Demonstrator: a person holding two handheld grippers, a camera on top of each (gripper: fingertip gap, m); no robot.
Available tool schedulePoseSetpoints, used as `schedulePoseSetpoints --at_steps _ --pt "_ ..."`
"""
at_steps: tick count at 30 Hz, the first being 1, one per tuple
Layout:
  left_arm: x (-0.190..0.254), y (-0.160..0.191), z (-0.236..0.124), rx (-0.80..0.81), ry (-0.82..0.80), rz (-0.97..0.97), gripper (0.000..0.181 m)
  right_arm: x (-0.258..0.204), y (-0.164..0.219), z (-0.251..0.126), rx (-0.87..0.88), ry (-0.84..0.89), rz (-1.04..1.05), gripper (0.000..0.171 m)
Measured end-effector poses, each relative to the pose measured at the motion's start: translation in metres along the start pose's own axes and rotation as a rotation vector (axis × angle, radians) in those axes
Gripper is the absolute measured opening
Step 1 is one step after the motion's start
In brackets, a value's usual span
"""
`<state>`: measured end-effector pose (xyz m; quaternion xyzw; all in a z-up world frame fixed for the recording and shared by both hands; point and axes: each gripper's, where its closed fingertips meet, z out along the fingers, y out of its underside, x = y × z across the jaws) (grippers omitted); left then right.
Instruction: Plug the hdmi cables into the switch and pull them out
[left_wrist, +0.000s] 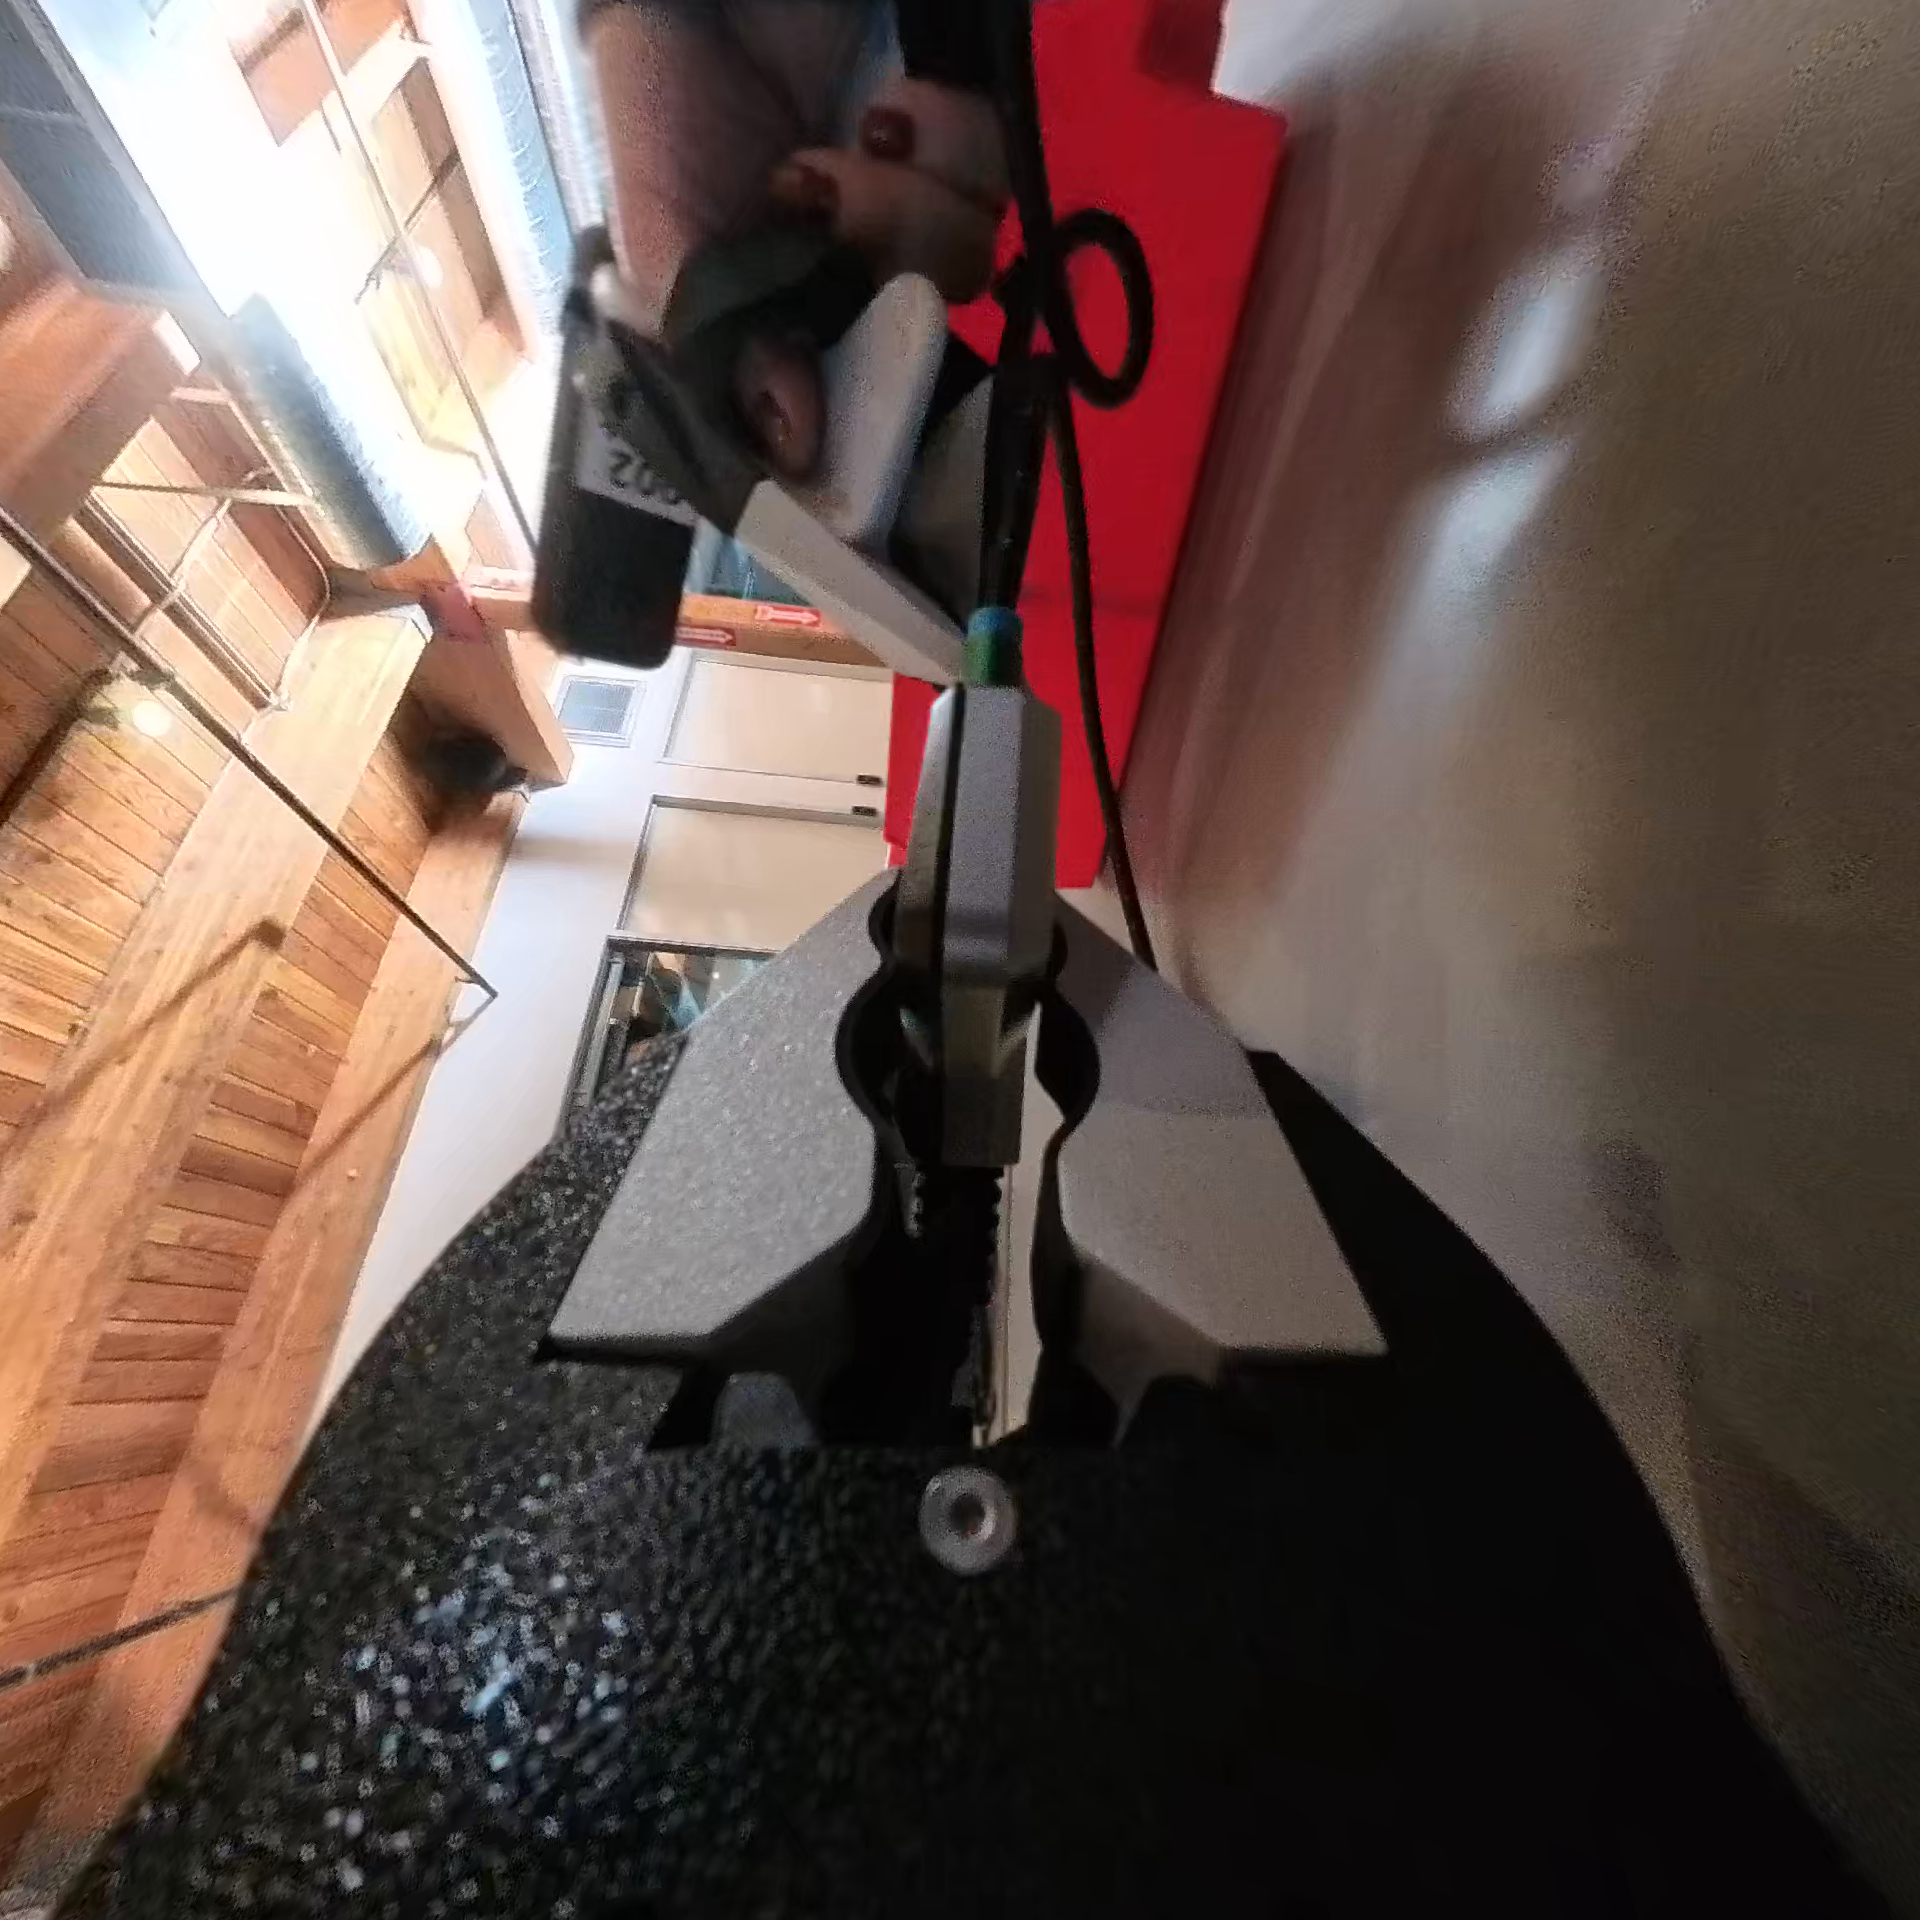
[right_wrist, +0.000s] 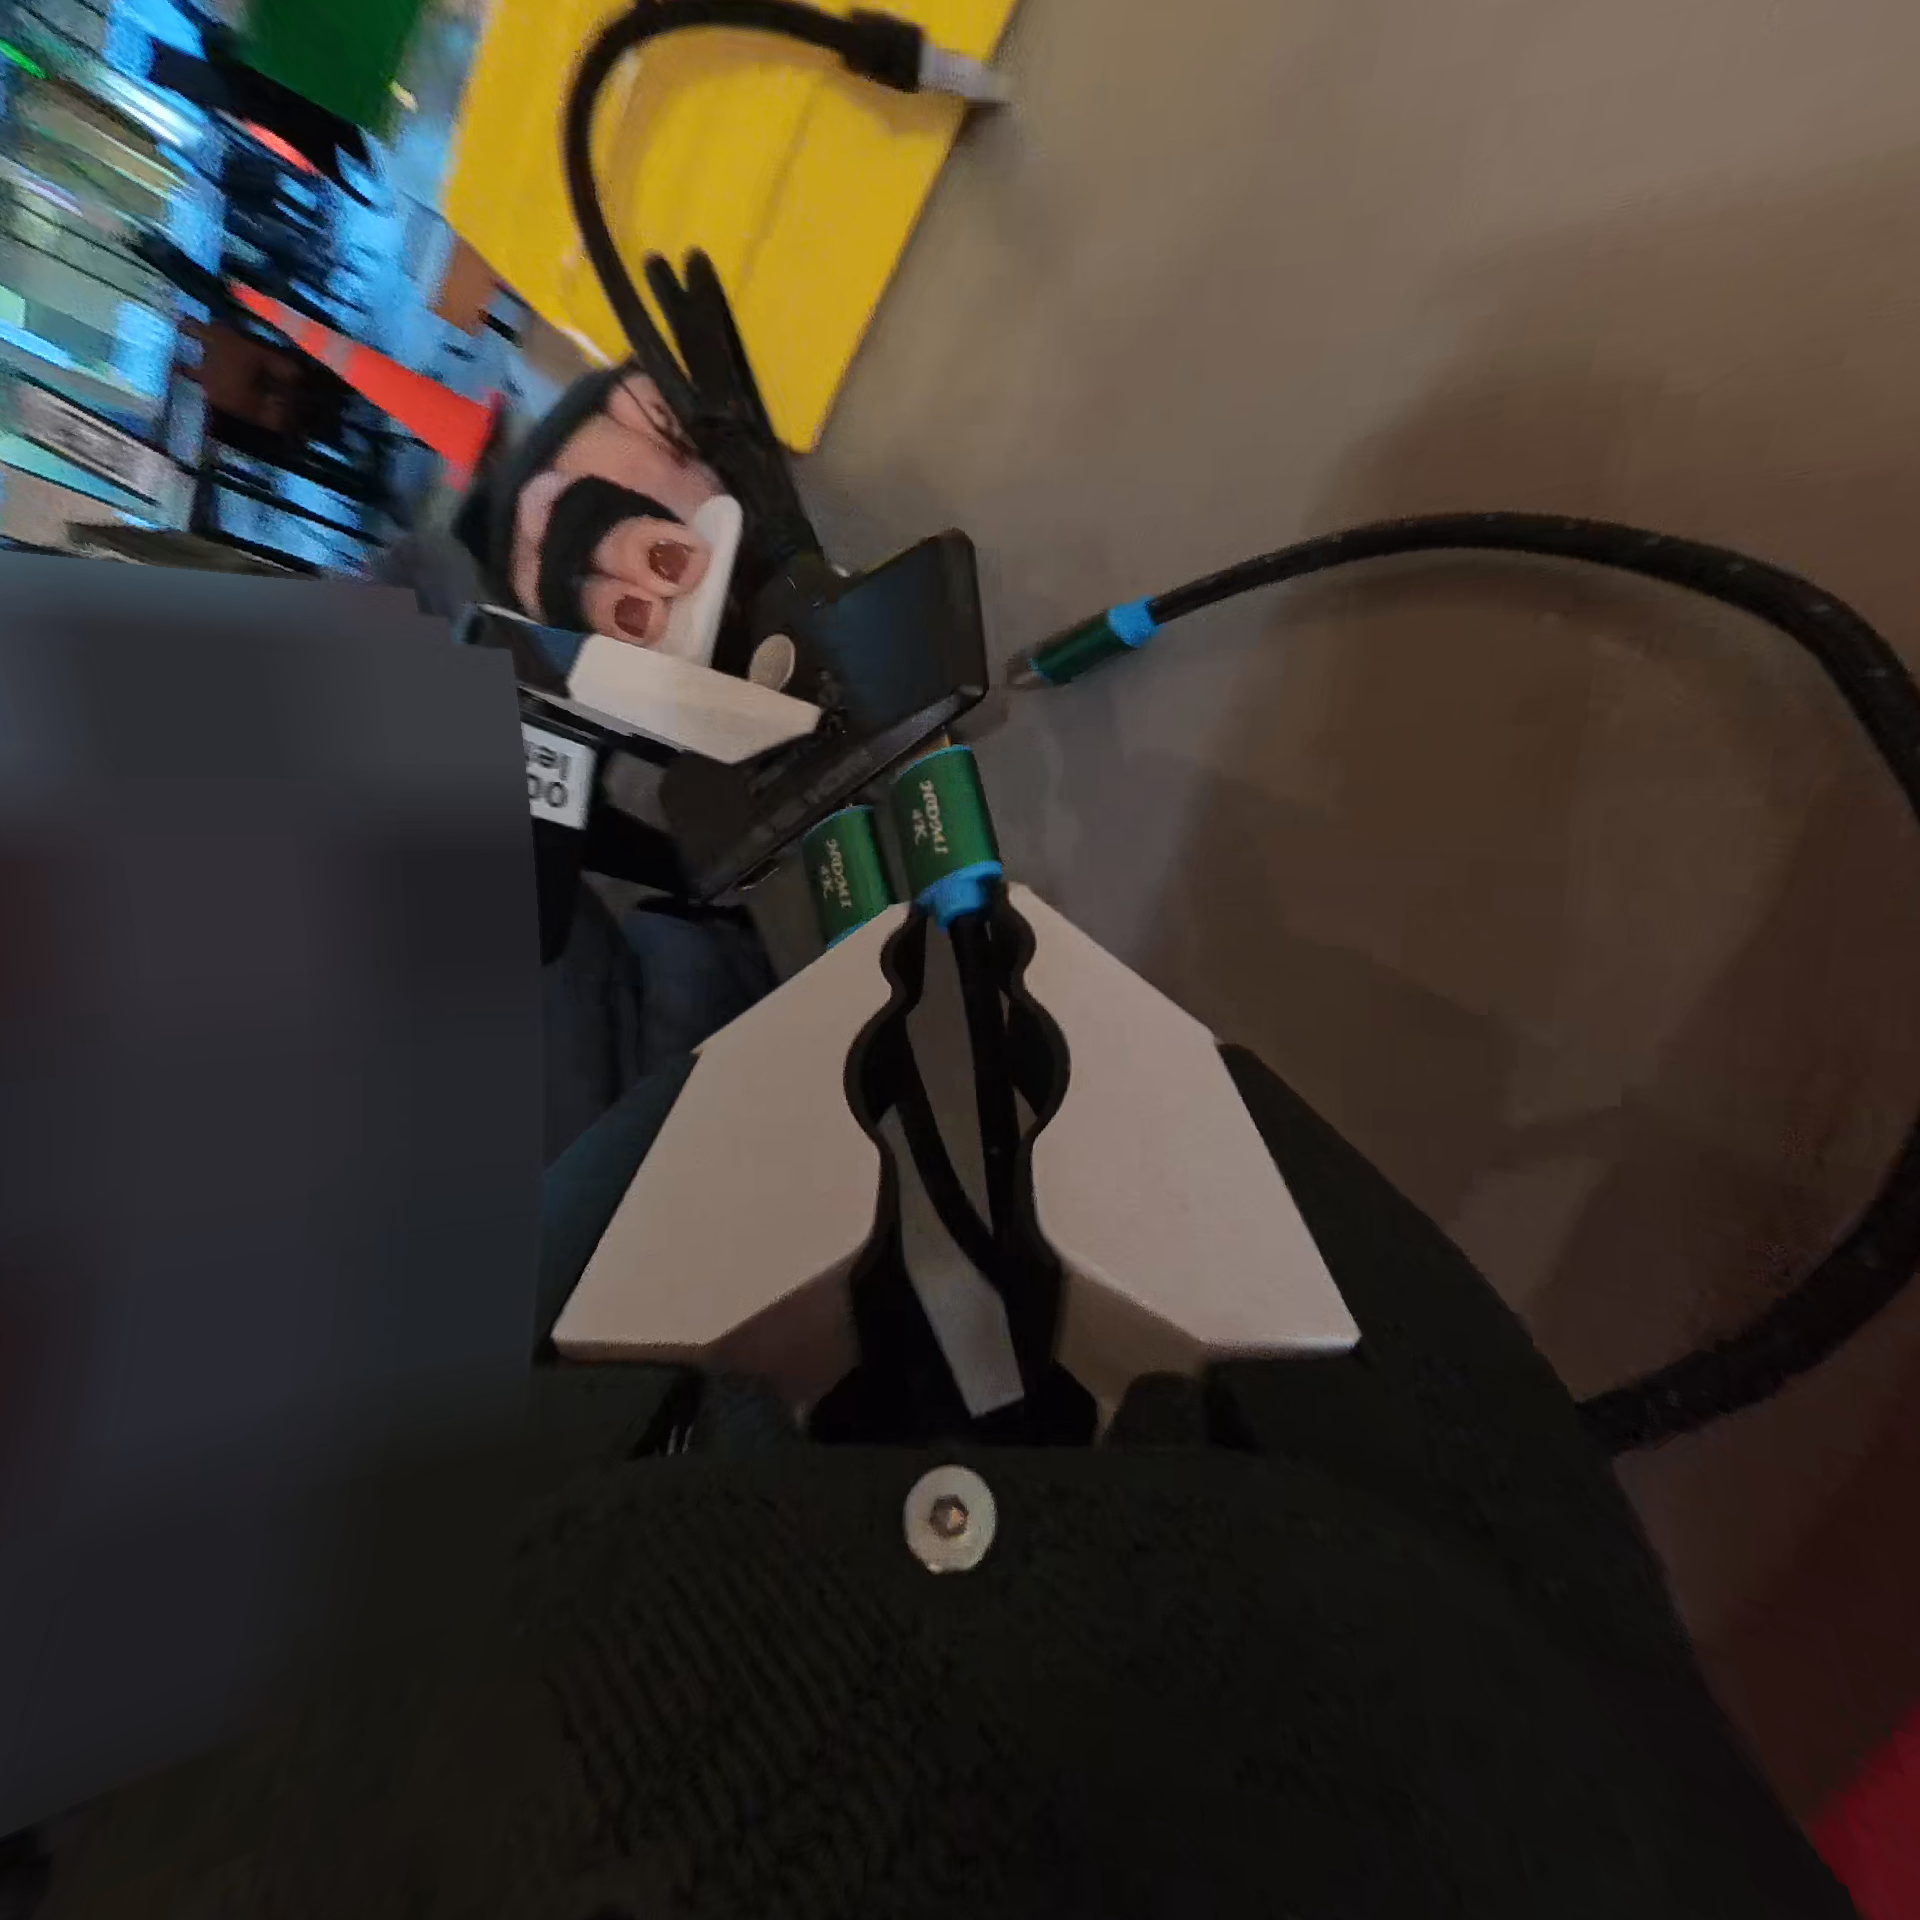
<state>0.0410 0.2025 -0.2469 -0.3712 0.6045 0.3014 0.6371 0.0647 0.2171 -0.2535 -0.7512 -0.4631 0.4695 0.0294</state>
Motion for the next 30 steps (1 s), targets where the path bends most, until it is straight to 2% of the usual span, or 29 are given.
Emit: schedulePoseSetpoints --at_steps 1,4,9,10,13,17,26,30 --pt "0.001 0.001 0.000 0.001 -0.006 0.016 0.017 0.002 0.001 0.001 -0.020 0.037 -0.029 0.009" --pt "-0.003 0.002 -0.001 0.016 -0.009 -0.014 0.016 -0.002 -0.002 0.001 -0.047 0.052 -0.096 0.010" --pt "0.017 -0.010 -0.003 0.059 0.060 0.118 0.017 0.010 0.024 0.012 -0.287 0.161 -0.282 0.009" --pt "0.018 -0.008 -0.003 0.046 0.055 0.131 0.017 0.012 0.024 0.014 -0.291 0.180 -0.298 0.010" --pt "0.009 -0.003 -0.004 0.038 0.035 0.059 0.017 0.006 0.015 0.011 -0.217 0.167 -0.317 0.010" --pt "0.006 0.007 0.001 0.009 0.049 -0.067 0.019 0.008 0.004 0.006 -0.109 0.230 -0.394 0.012" --pt "0.008 0.004 -0.002 0.031 0.054 -0.064 0.018 0.009 0.006 0.008 -0.122 0.345 -0.644 0.013" --pt "0.003 0.002 -0.003 0.032 0.038 -0.077 0.018 0.005 0.002 0.007 -0.083 0.326 -0.636 0.011"
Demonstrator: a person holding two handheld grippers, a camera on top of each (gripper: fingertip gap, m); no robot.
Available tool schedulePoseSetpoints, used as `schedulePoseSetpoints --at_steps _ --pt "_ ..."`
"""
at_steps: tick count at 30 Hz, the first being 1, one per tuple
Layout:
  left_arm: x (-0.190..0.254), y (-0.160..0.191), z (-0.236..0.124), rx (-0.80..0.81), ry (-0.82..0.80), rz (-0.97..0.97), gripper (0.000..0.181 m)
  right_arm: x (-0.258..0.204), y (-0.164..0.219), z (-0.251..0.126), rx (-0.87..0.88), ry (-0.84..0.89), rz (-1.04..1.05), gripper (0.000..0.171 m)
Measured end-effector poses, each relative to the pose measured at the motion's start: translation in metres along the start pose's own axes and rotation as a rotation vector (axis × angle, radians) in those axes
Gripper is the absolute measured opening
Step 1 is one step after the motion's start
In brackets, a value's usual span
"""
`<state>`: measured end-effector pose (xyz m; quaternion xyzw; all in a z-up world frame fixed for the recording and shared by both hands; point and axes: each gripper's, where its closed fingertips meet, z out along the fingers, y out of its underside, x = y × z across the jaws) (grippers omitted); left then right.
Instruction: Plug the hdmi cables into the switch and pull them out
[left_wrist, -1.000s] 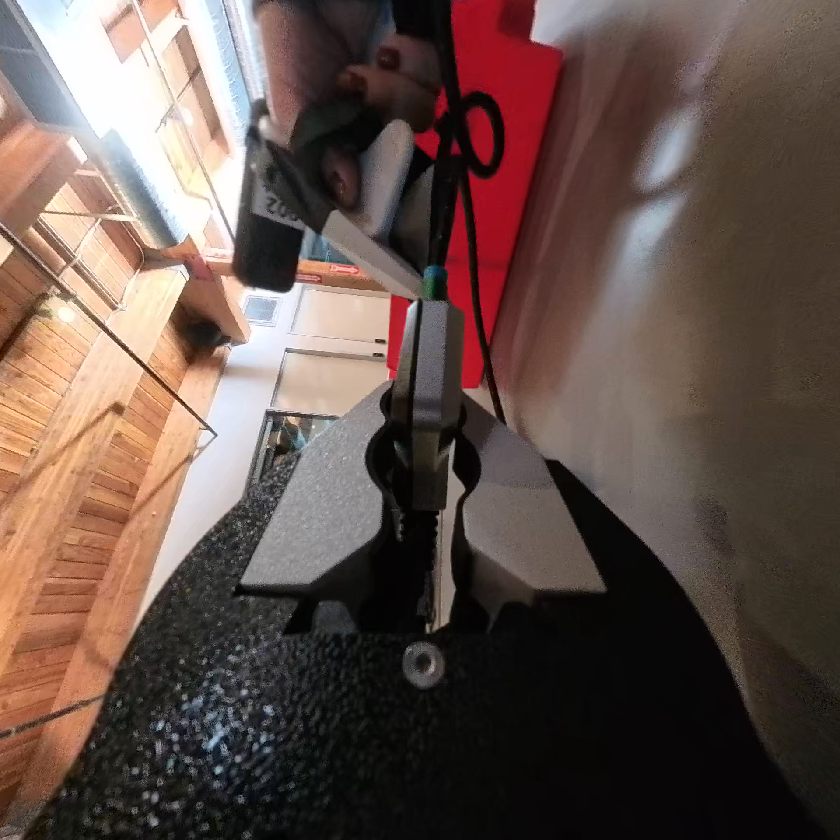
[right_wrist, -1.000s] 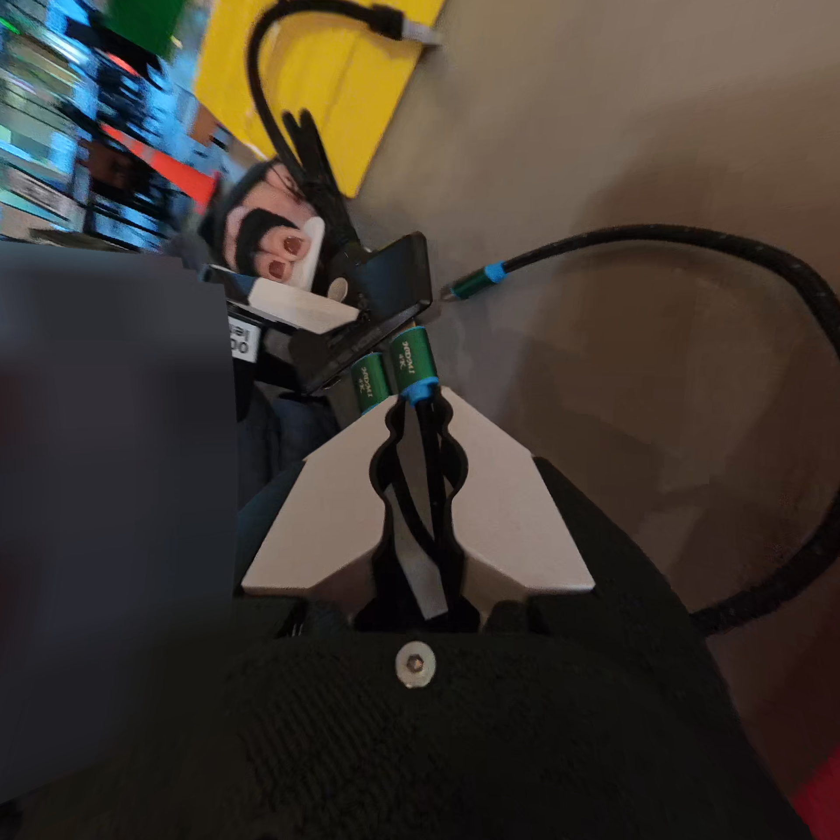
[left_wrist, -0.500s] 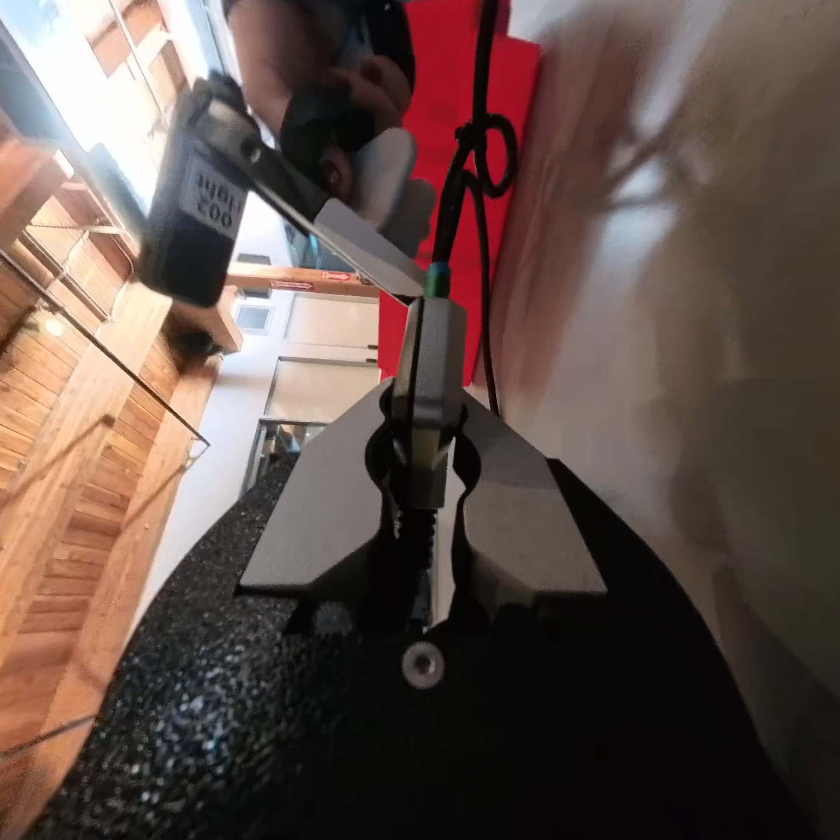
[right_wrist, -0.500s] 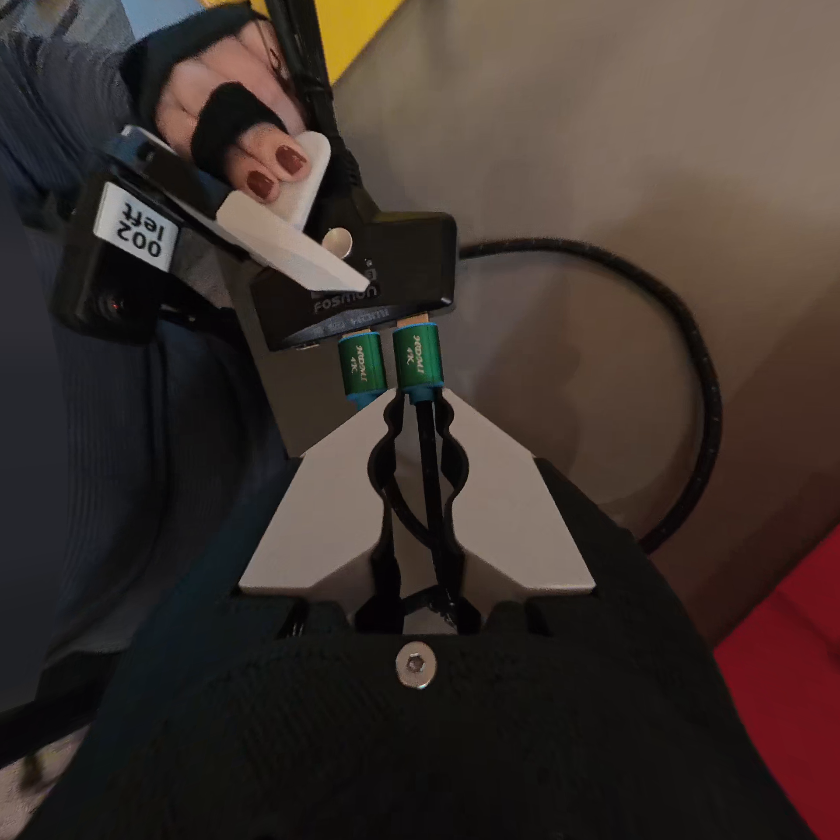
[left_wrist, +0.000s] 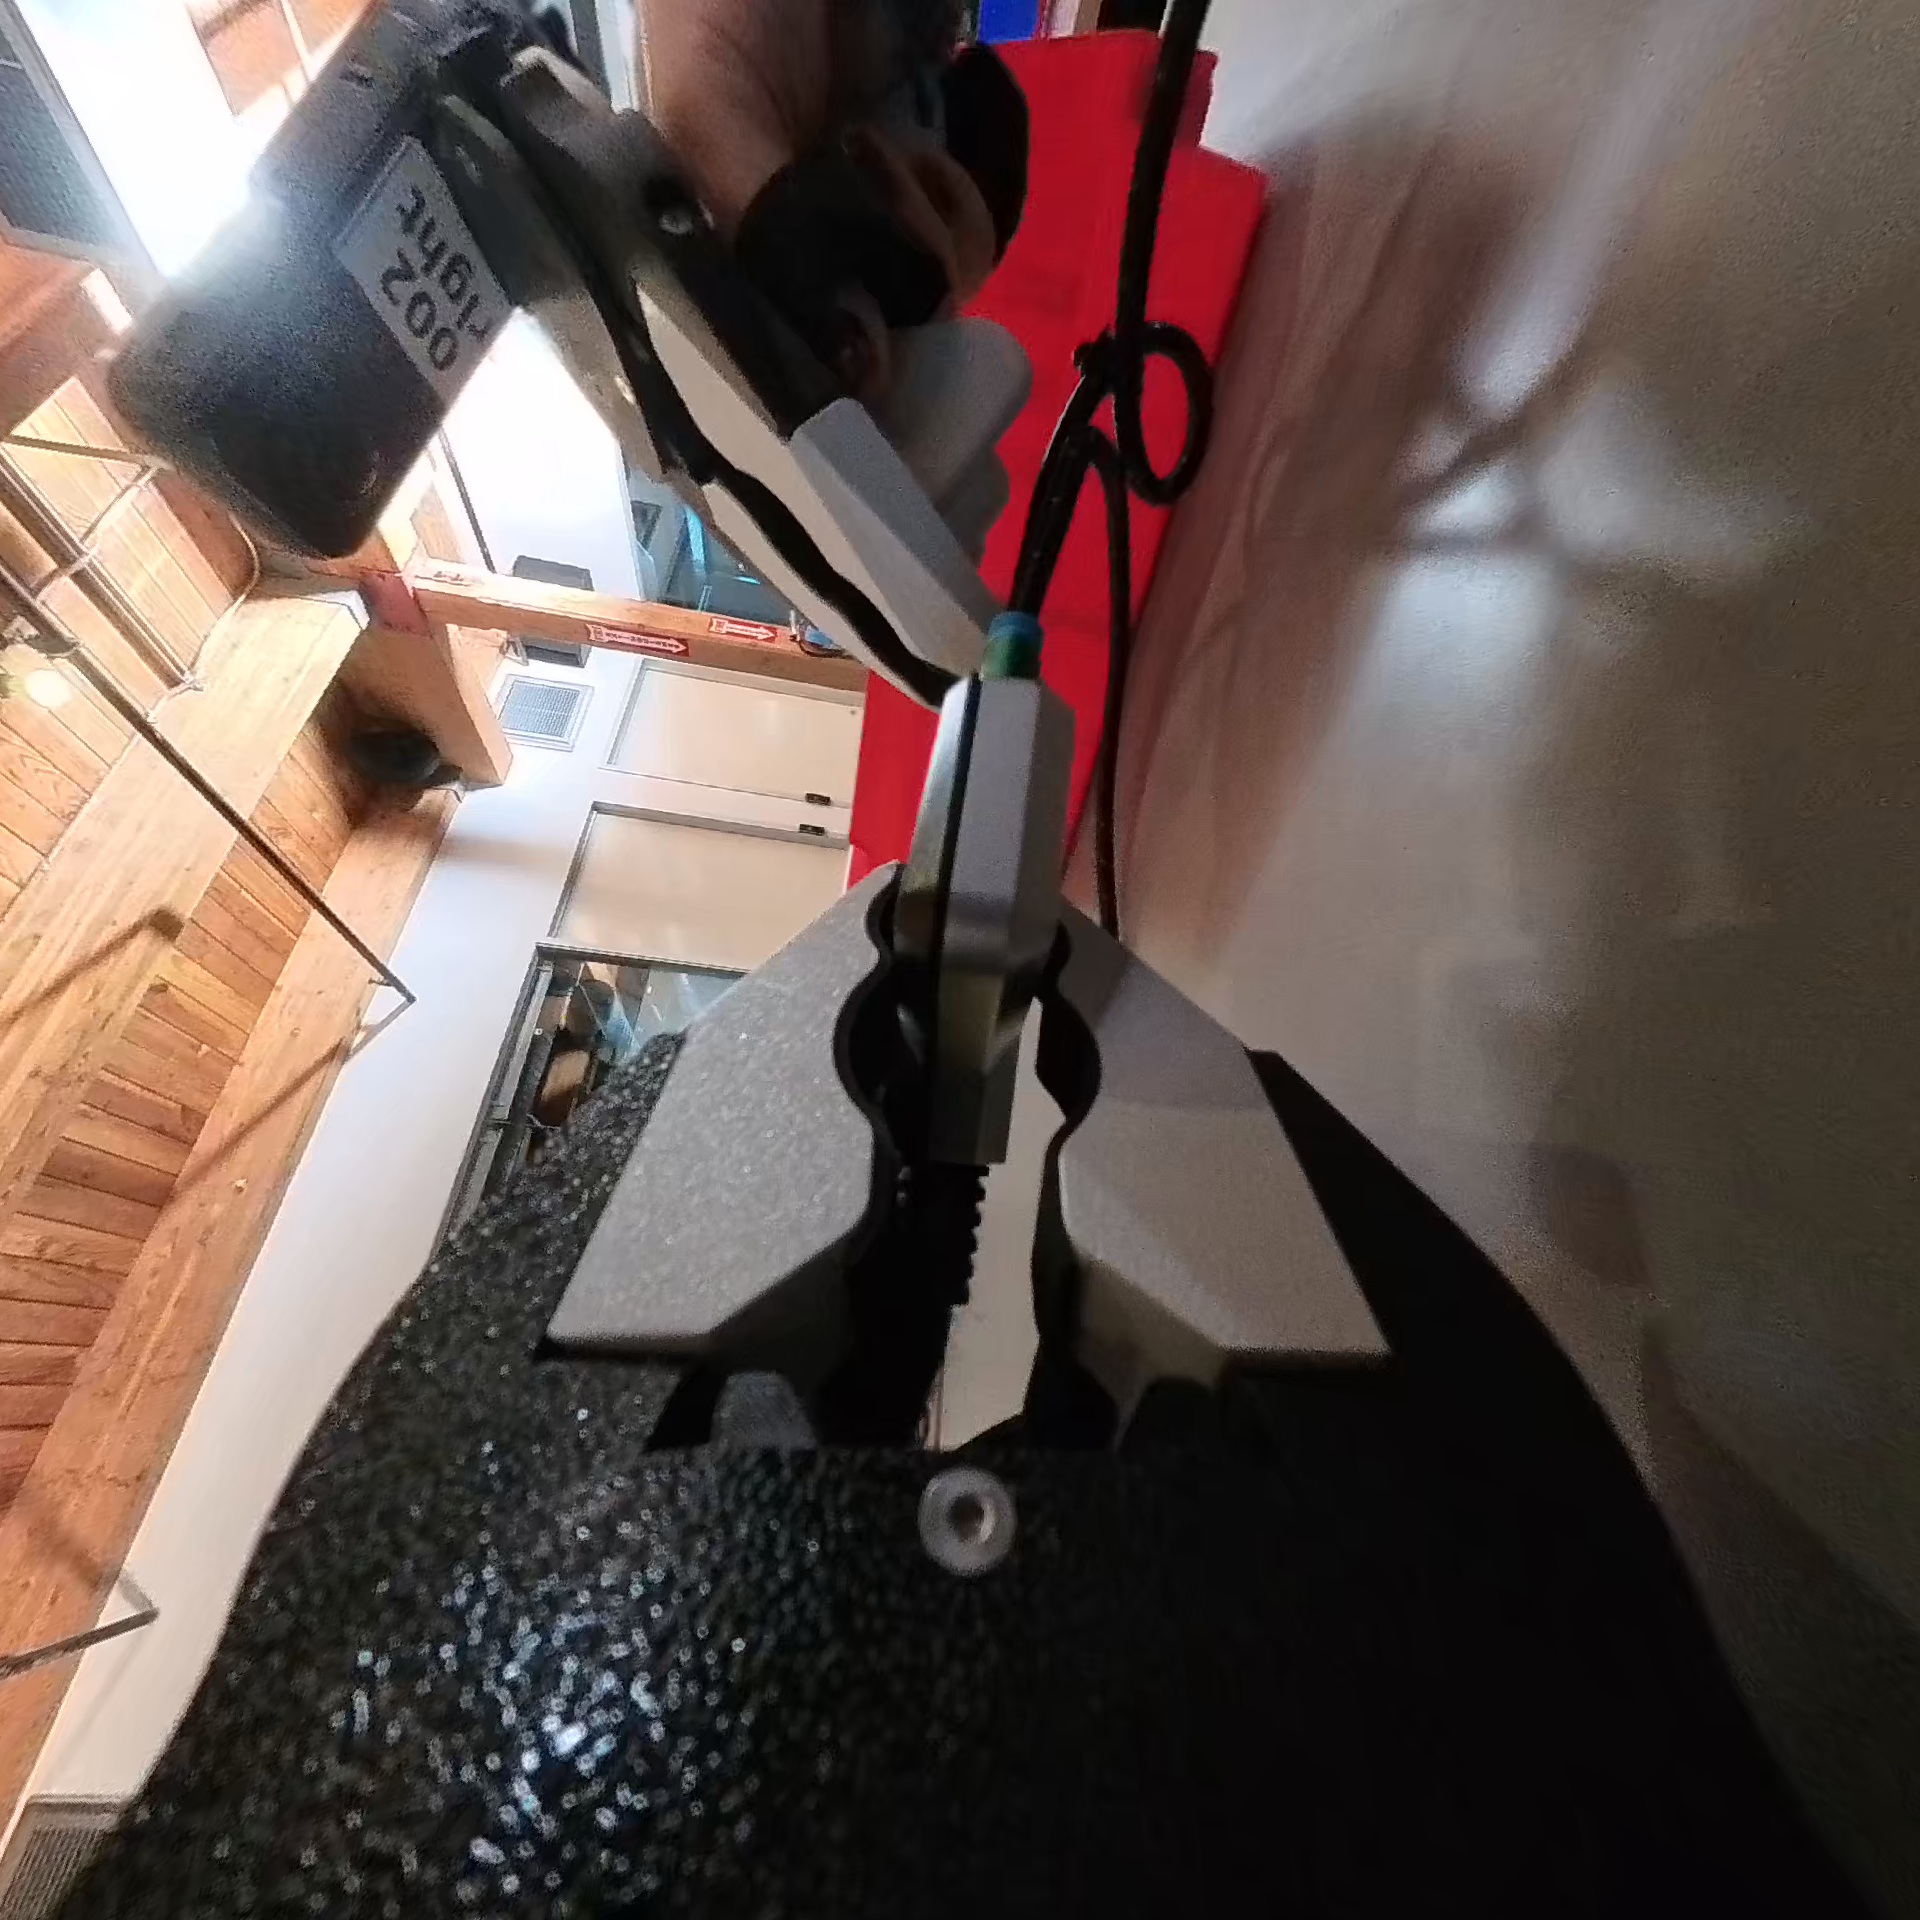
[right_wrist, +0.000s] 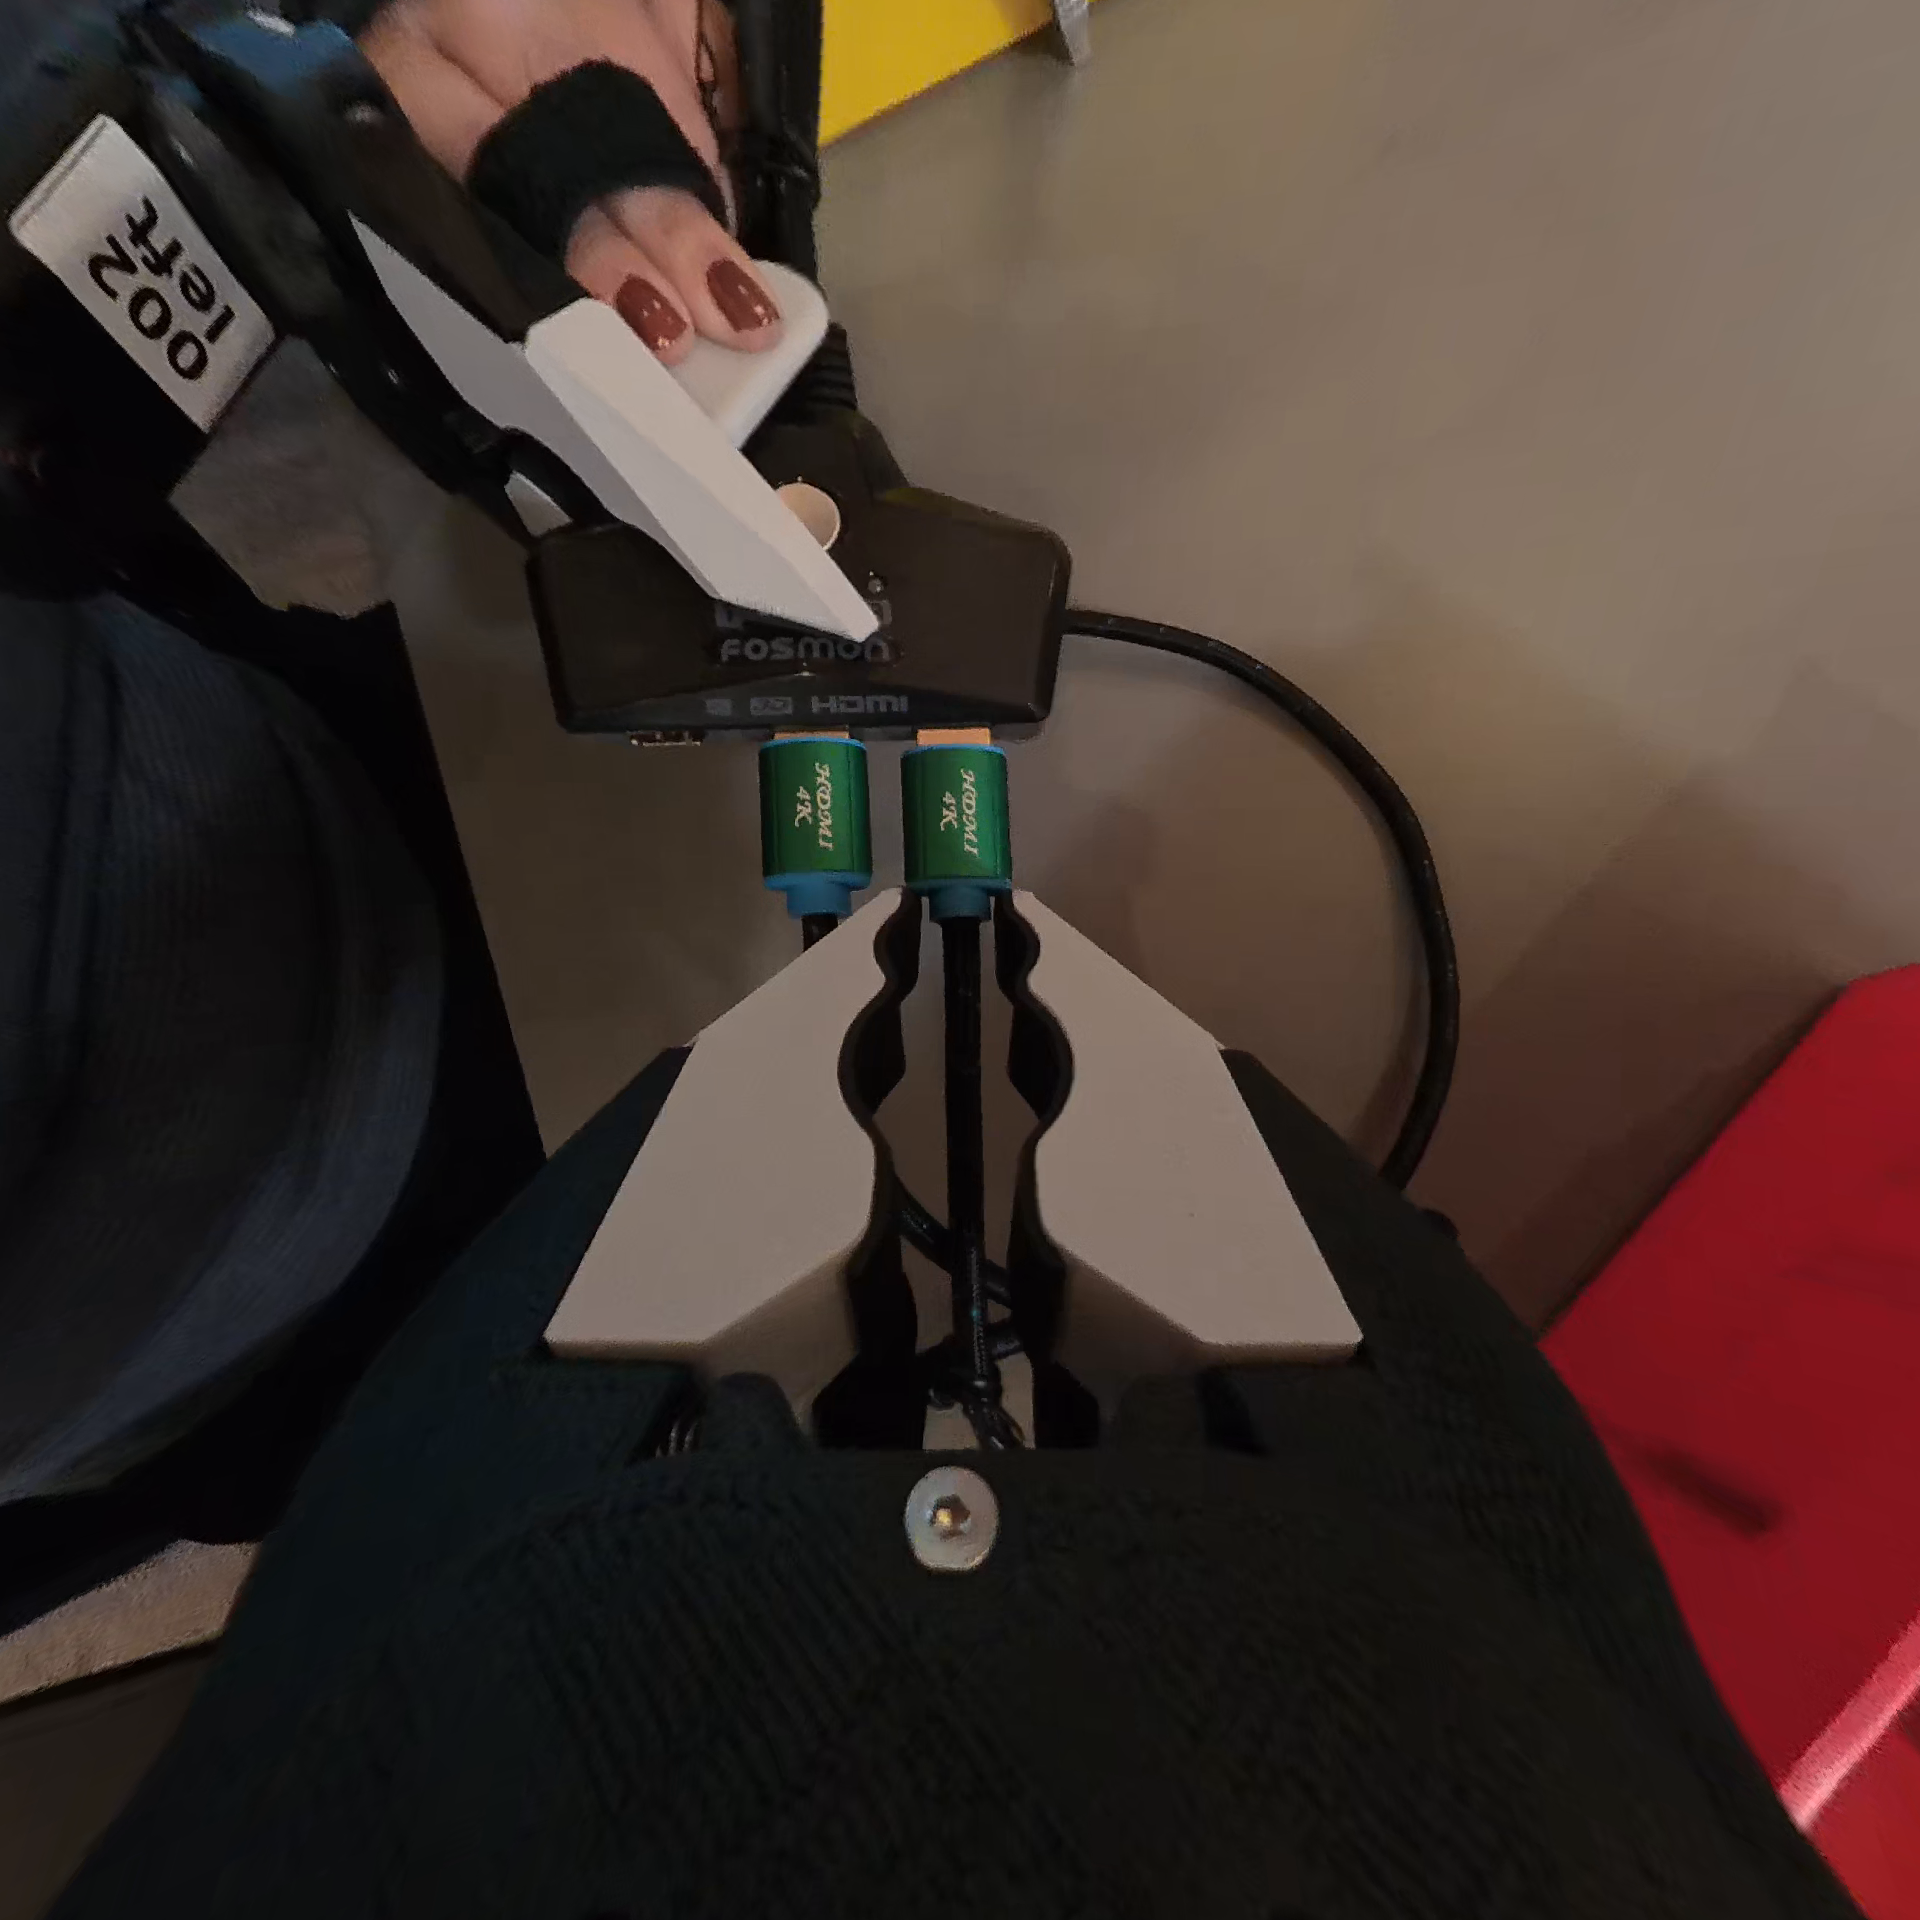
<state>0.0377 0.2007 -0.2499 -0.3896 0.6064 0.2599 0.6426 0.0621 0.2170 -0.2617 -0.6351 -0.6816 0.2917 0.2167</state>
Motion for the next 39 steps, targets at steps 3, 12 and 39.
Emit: schedulePoseSetpoints --at_steps 3,12,39 --pt "0.001 0.000 0.000 -0.005 0.001 0.015 0.018 0.002 -0.001 0.002 0.009 0.015 -0.014 0.011" --pt "-0.003 0.020 0.010 -0.085 0.005 -0.068 0.020 0.020 -0.008 0.005 0.030 0.106 0.020 0.012" --pt "-0.069 0.042 -0.009 -0.074 -0.187 -0.505 0.073 -0.018 -0.097 0.007 0.116 0.901 -0.938 0.017"
